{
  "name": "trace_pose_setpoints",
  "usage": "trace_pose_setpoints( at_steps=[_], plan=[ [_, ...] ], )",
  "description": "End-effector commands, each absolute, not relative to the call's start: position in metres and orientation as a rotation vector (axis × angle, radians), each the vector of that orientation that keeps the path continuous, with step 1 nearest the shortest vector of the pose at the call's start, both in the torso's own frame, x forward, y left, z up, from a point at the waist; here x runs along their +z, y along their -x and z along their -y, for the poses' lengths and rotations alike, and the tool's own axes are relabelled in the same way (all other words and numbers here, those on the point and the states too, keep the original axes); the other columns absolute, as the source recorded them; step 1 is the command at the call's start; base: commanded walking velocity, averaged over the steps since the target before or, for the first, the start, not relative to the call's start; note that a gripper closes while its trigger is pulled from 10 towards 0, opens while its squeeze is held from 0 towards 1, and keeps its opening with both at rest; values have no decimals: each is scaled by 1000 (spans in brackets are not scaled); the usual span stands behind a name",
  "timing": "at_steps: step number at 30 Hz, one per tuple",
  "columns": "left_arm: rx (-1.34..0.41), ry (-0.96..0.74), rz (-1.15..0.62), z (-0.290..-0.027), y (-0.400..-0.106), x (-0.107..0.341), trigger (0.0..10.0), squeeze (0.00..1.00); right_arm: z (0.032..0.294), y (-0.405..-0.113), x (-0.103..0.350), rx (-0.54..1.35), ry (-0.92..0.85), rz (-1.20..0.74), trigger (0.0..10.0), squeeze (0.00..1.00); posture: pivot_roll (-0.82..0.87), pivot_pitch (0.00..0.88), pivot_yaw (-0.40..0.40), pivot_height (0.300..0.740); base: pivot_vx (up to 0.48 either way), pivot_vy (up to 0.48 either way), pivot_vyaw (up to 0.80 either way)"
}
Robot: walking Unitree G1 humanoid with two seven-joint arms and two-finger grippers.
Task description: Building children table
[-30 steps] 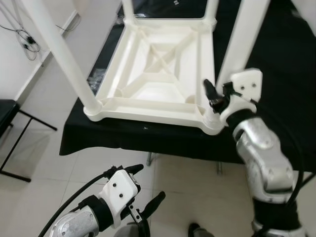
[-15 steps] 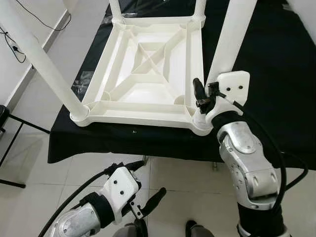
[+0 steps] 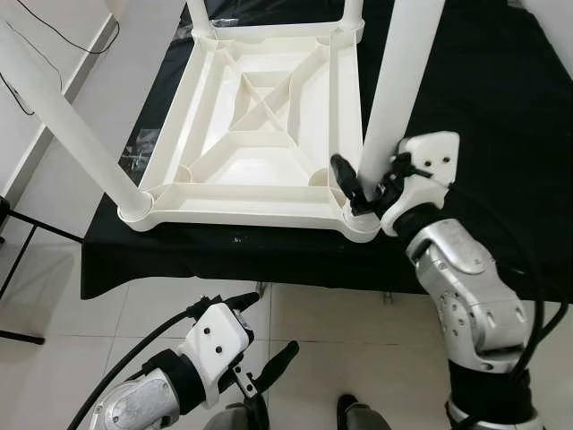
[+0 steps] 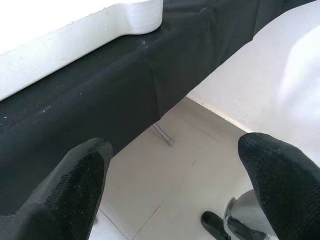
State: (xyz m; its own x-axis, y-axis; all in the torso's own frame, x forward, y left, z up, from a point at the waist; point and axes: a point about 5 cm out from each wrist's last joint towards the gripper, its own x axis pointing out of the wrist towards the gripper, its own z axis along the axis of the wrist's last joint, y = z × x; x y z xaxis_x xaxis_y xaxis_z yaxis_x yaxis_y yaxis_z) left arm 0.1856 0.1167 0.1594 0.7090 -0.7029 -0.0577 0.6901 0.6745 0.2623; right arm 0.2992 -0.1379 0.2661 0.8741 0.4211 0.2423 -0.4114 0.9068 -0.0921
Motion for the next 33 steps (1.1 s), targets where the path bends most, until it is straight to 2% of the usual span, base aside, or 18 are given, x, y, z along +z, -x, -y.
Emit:
trace_pose_setpoints(
  at_steps=[1, 4, 7, 15, 17, 28, 33],
  plan=[
    [-792, -271, 29, -118, -182, 156, 10000, 0, 142, -300, 268, 483, 45, 274, 10000, 0, 17, 305, 69, 740, 0, 0, 0],
    [-791, -272, 31, -118, -183, 156, 10000, 0, 154, -307, 273, 578, 125, 278, 10000, 0, 18, 305, 67, 740, 0, 0, 0],
    [-788, -271, 35, -116, -183, 156, 10000, 0, 165, -309, 280, 788, 195, 270, 10000, 0, 23, 305, 57, 740, 0, 0, 0],
    [-782, -268, 44, -115, -183, 156, 10000, 0, 171, -306, 282, 1010, 232, 222, 10000, 0, 27, 304, 48, 740, 0, 0, 0],
    [-779, -266, 47, -115, -184, 157, 10000, 0, 175, -305, 278, 1087, 216, 192, 0, 0, 31, 308, 43, 740, 0, 0, 0],
    [-775, -259, 54, -113, -183, 156, 10000, 0, 179, -305, 267, 1174, 189, 152, 0, 0, 22, 292, 31, 740, 0, 0, 0],
    [-776, -256, 54, -112, -182, 156, 10000, 0, 175, -302, 240, 1019, 212, 38, 0, 0, 19, 291, 16, 740, 0, 0, 0]
  ],
)
